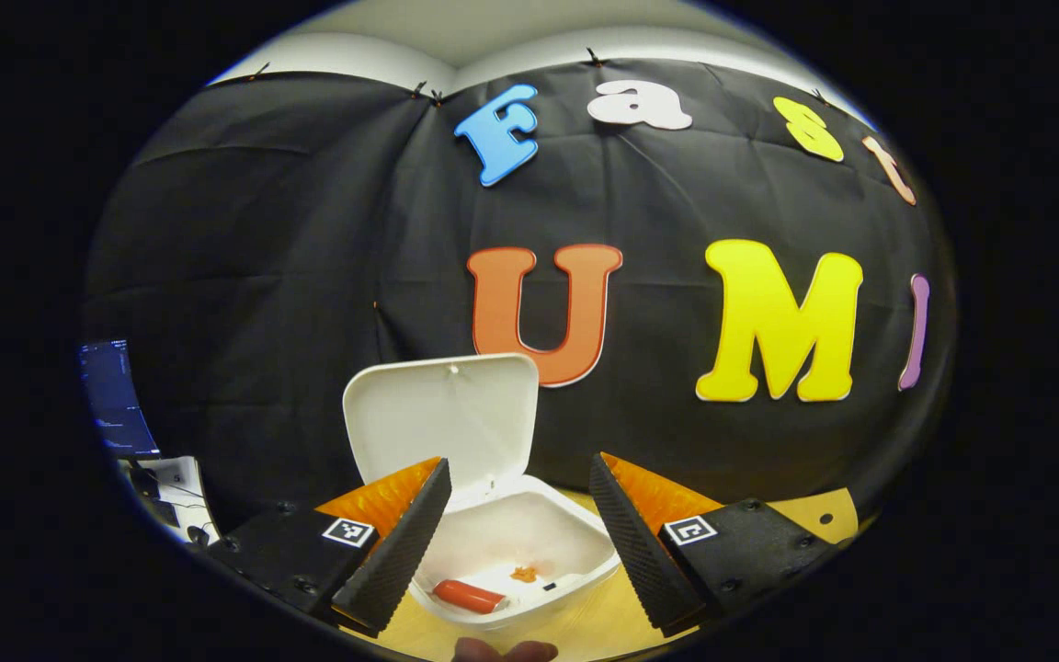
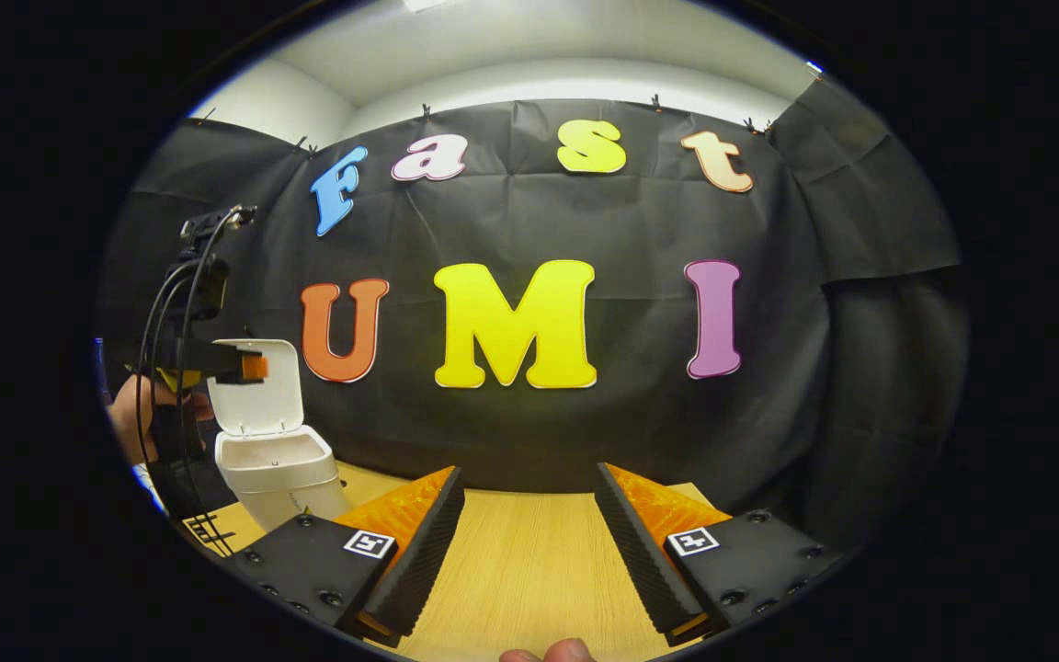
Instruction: Press the lid of the desktop garbage bin to open it, pick up the crumpled paper on the desktop and throw it into the bin, then pick up the pop can on the desktop and drop it into the bin, and finally close the garbage bin lid.
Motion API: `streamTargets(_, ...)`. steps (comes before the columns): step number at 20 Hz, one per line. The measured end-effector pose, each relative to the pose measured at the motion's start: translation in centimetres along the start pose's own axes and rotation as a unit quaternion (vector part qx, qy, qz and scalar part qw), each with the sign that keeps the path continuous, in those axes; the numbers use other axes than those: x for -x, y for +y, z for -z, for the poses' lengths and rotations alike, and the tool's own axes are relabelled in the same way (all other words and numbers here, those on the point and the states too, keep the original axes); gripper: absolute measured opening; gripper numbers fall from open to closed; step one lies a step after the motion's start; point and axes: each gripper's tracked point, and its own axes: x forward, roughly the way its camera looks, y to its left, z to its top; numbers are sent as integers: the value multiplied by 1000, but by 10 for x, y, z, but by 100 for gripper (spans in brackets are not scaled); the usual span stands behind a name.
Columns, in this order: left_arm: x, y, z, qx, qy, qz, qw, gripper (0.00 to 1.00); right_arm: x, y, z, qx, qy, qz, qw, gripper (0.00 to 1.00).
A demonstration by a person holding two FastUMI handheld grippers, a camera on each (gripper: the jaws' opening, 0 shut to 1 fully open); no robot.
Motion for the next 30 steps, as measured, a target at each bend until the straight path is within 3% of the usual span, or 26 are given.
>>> streamTargets(7,-49,19,-76,22,-41,-88,995,98,-11,-31,-10,-15,-1,9,1000,92)
streamTargets(14,-122,71,-75,45,-1,-184,982,97,-34,-49,-16,-42,12,4,999,92)
streamTargets(23,-152,81,-34,49,56,-207,976,97,-41,-54,-18,-44,15,9,999,92)
streamTargets(28,-142,78,-24,68,76,-218,970,95,-39,-57,-13,-48,18,11,999,91)
streamTargets(30,-142,76,-23,52,82,-225,970,95,-40,-60,-12,-50,17,14,998,92)
